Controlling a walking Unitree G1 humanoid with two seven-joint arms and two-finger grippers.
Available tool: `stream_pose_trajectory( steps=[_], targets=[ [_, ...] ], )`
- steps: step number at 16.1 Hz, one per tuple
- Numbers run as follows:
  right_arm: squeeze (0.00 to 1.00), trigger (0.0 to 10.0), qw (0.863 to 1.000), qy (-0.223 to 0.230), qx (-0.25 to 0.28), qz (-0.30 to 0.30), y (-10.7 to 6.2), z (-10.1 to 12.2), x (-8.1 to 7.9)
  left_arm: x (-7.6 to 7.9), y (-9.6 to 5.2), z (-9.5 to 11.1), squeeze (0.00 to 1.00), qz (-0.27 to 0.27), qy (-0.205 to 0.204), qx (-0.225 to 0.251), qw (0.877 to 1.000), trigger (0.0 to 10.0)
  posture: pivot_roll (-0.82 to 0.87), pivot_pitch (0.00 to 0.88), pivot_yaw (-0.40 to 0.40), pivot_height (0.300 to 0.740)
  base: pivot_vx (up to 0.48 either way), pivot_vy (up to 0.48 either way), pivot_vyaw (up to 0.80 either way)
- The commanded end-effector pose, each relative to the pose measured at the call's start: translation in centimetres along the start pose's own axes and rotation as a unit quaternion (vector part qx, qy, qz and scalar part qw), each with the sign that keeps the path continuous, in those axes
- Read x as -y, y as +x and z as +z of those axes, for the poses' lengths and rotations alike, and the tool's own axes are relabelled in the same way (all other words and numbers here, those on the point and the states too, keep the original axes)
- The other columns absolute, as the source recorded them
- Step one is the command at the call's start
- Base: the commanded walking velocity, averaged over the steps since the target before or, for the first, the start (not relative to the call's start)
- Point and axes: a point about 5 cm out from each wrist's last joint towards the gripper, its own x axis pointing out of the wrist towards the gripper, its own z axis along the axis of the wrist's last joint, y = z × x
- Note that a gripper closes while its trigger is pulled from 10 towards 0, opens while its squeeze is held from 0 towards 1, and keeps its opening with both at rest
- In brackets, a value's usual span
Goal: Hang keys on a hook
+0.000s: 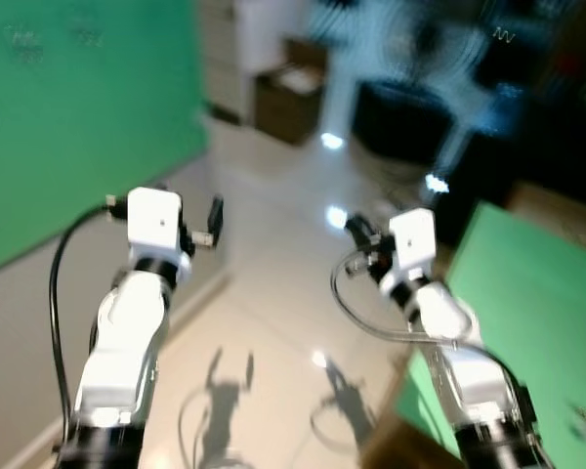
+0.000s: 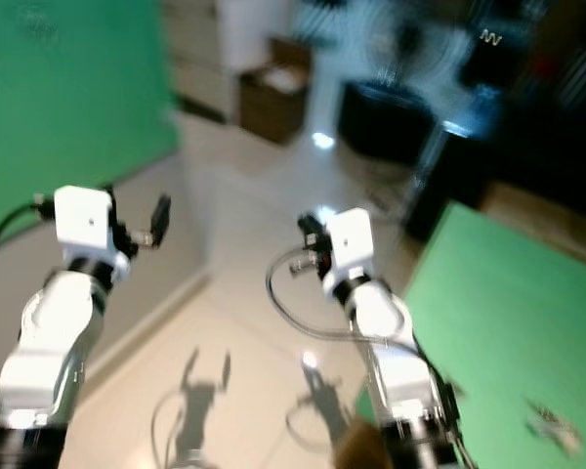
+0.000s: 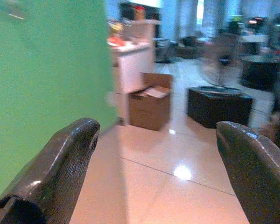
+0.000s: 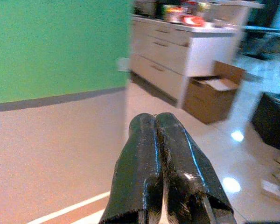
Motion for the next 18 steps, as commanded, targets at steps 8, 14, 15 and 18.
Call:
stream_pose_trajectory(
  steps=[8,14,15,18],
  targets=[
    [0.00,10.0,0.994,-0.053,-0.014,-0.096,-0.5,-0.4,3.0,1.5,0.7,0.0,0.00,-0.024,-0.001,0.004,1.000,10.0,-0.01,0.000,-0.038,0.740,0.342,0.000,0.39],
    [0.00,10.0,0.997,-0.026,0.001,-0.078,-0.7,-0.3,2.5,2.0,1.1,0.2,0.00,-0.035,-0.004,0.011,0.999,10.0,-0.02,0.000,-0.026,0.740,0.395,0.000,0.00],
    [0.00,10.0,0.997,-0.025,0.007,-0.078,-0.7,-0.1,2.5,2.2,1.1,0.3,0.00,-0.041,-0.004,0.013,0.999,10.0,-0.03,0.000,-0.017,0.740,0.401,0.000,0.00],
    [0.00,10.0,0.999,-0.026,0.014,-0.038,-0.7,0.2,1.5,2.3,1.0,0.1,0.00,-0.042,-0.009,0.011,0.999,10.0,-0.03,0.000,-0.014,0.740,0.402,0.000,0.80]
  ],
)
